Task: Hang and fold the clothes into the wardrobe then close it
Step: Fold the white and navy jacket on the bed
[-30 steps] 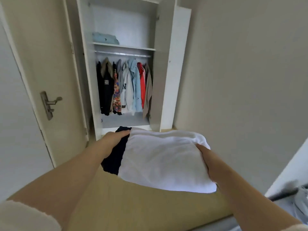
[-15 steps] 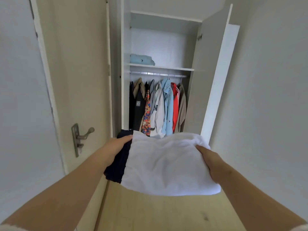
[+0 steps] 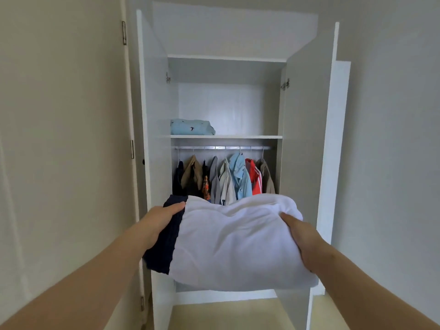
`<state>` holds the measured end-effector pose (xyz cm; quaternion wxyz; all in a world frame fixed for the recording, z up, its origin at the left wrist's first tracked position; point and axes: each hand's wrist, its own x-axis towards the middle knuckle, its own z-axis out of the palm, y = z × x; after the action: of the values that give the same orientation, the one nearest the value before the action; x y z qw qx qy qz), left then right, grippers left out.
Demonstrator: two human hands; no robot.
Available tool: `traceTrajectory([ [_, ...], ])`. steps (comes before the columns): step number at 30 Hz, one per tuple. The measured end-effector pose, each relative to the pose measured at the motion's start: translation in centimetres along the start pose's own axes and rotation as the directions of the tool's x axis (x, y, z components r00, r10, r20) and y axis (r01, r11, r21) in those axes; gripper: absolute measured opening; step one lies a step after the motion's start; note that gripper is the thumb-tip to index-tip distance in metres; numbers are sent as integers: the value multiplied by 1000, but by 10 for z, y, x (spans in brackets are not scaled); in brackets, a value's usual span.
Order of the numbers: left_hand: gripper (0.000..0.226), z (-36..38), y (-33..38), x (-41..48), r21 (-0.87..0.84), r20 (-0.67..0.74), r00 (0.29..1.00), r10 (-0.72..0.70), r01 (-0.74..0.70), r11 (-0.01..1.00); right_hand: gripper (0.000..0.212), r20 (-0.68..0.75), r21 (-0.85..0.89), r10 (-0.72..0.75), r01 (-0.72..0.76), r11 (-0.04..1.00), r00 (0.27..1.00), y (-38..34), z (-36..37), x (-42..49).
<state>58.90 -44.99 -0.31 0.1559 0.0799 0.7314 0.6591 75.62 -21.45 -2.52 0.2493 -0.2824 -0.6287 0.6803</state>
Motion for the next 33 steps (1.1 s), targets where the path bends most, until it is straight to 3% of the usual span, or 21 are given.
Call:
traceTrajectory([
  [4,39,14,10,79,-5,-40,999,23,-23,1000,55,-11,-4,-3,3,1000,1000,-7,28,91],
  [9,29,22,46,183,61,-115,956,268,-263,963,51,-43,-26,-68,67,997,997,-29,69,206],
  [12,33,26,78,258,70,-128,929,347,-341,938,48,-44,-36,-147,145,989,988,-58,98,278],
  [17,43,39,132,379,-58,-74,947,311,-316,947,47,-56,-65,-243,240,969,968,-115,138,394],
  [20,44,40,165,433,-173,63,979,196,-182,968,45,-32,-60,-290,288,956,956,-144,152,454],
  [23,33,50,193,478,-142,172,972,163,-139,980,44,-14,-37,-333,333,942,943,-166,156,509],
  [26,26,72,218,523,-117,168,967,191,-172,978,46,-12,-52,-374,373,926,927,-188,155,562],
  [33,24,133,272,633,-236,27,937,347,-331,914,55,-52,-27,-520,519,854,853,-255,157,699],
])
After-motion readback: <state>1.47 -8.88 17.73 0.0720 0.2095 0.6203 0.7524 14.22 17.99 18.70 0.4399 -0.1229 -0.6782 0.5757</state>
